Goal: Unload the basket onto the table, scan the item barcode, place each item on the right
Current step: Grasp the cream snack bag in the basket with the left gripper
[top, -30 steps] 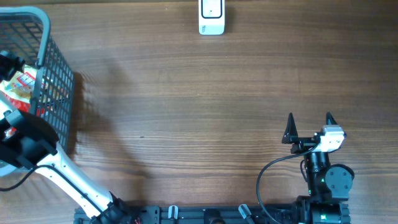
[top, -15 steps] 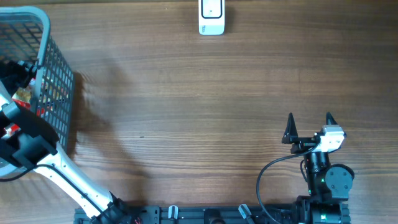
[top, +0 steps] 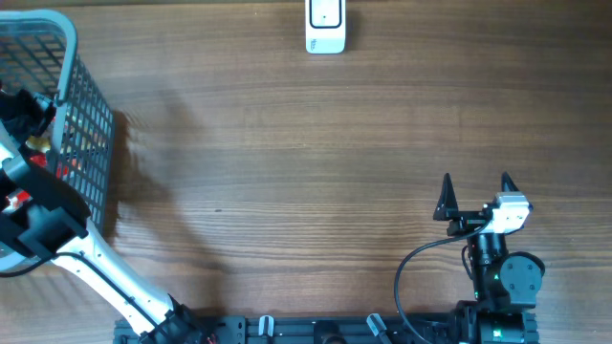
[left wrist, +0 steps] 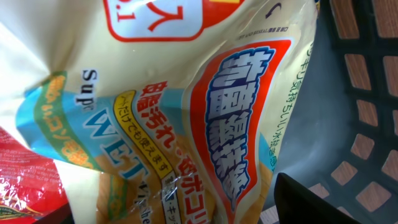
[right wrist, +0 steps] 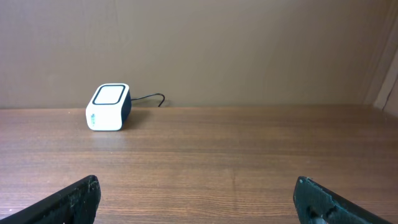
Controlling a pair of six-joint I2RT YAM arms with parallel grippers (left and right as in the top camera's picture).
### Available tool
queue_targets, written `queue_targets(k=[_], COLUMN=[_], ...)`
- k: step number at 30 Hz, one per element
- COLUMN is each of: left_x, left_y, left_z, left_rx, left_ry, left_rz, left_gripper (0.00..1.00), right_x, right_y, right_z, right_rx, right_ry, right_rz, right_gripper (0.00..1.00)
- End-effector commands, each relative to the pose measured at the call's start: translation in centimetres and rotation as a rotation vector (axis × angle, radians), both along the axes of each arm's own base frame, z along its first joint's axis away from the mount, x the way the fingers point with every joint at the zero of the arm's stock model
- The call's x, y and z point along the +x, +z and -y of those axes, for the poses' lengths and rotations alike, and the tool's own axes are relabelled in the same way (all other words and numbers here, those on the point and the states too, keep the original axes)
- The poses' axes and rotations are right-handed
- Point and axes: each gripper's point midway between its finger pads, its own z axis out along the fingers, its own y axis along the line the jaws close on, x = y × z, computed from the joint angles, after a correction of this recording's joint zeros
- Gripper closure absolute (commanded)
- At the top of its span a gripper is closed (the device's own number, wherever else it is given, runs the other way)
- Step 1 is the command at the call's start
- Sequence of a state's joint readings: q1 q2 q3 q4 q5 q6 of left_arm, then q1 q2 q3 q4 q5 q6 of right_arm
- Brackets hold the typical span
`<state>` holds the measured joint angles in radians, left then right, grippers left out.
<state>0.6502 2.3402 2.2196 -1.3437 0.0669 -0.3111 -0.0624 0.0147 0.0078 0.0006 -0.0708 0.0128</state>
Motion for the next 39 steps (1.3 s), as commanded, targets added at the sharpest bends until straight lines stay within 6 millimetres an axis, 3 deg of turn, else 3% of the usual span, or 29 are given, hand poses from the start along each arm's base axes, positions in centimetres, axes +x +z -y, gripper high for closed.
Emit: queue_targets(k=[1, 9, 16, 18, 25, 27, 32, 35, 39], left_x=[0.3, 0.3, -0.1, -0.2, 0.4, 0.4, 0.6, 0.7, 0.6], left_y=[-0.5, -0.5, -2.6, -3.1, -3.0, -2.9, -0.9, 1.5, 6.2], left_z=[0.1, 0.1, 0.5, 0.5, 0.1, 0.0, -0.1, -0.1, -0.1], left_rx=[-0.018, -0.018, -0.038, -0.04, -0.022, -0.019, 0.006, 0.038, 0.1], left_ry=[-0.018, -0.018, -0.017, -0.018, -0.014, -0.014, -0.015, -0.015, -0.013], left_rz=[0.016, 0.016, -0.002, -0.007, 0.018, 0.021, 0.055, 0.096, 0.177], left_gripper=[0.33, 0.4, 0.41, 0.49, 0.96, 0.96, 0.96, 0.96, 0.96], right_x=[0.0, 0.0, 0.0, 0.0, 0.0, 0.0, 0.0, 0.0, 0.0], right_y=[0.1, 0.1, 0.1, 0.1, 0.1, 0.1, 0.1, 0.1, 0.1], right_z=[0.0, 0.0, 0.0, 0.0, 0.0, 0.0, 0.0, 0.0, 0.0], right_rx=[-0.011, -0.011, -0.011, -0.01, -0.011, -0.011, -0.011, -0.011, -0.011], right_ry=[0.004, 0.004, 0.004, 0.004, 0.004, 0.004, 0.004, 0.004, 0.004], right_rz=[0.007, 0.007, 0.007, 0.007, 0.007, 0.007, 0.007, 0.007, 0.007], right_gripper=[0.0, 0.0, 0.0, 0.0, 0.0, 0.0, 0.0, 0.0, 0.0])
